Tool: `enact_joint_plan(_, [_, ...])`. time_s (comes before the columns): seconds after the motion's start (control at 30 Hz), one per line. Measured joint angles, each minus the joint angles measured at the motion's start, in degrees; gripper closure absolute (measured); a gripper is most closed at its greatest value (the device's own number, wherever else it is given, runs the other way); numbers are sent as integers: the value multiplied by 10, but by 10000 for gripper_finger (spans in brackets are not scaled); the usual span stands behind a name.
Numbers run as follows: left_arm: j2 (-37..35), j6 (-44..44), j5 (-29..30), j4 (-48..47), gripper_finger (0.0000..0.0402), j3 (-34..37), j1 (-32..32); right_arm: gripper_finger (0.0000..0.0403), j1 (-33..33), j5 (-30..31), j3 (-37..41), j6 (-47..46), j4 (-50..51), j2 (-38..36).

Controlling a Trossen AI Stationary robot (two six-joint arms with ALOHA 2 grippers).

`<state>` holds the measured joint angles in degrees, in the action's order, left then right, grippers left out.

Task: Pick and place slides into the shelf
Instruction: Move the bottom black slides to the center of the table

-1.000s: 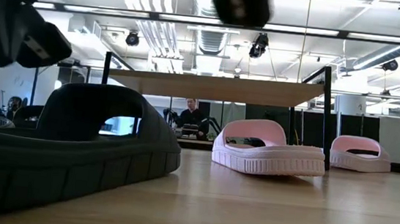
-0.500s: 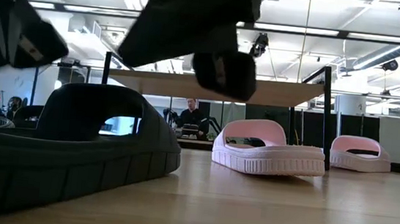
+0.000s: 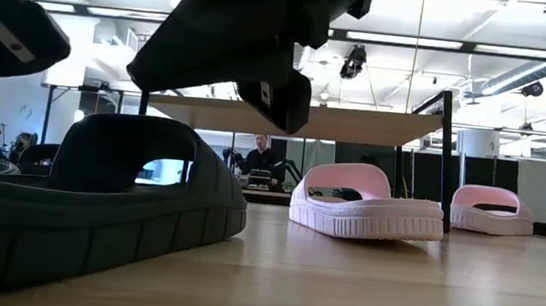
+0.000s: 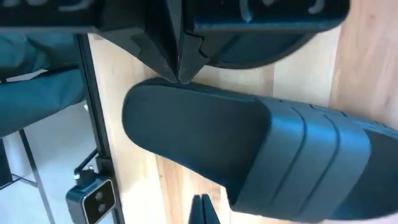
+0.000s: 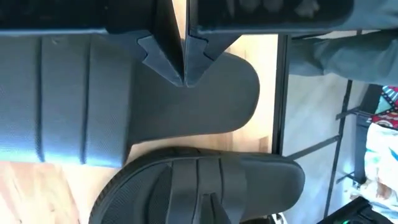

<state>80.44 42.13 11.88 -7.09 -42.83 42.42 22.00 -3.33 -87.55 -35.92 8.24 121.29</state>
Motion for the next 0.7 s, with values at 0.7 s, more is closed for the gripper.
enact_joint_plan(0.7, [0, 26, 22, -12, 402, 20, 2, 394, -22, 199, -9, -96, 140, 24])
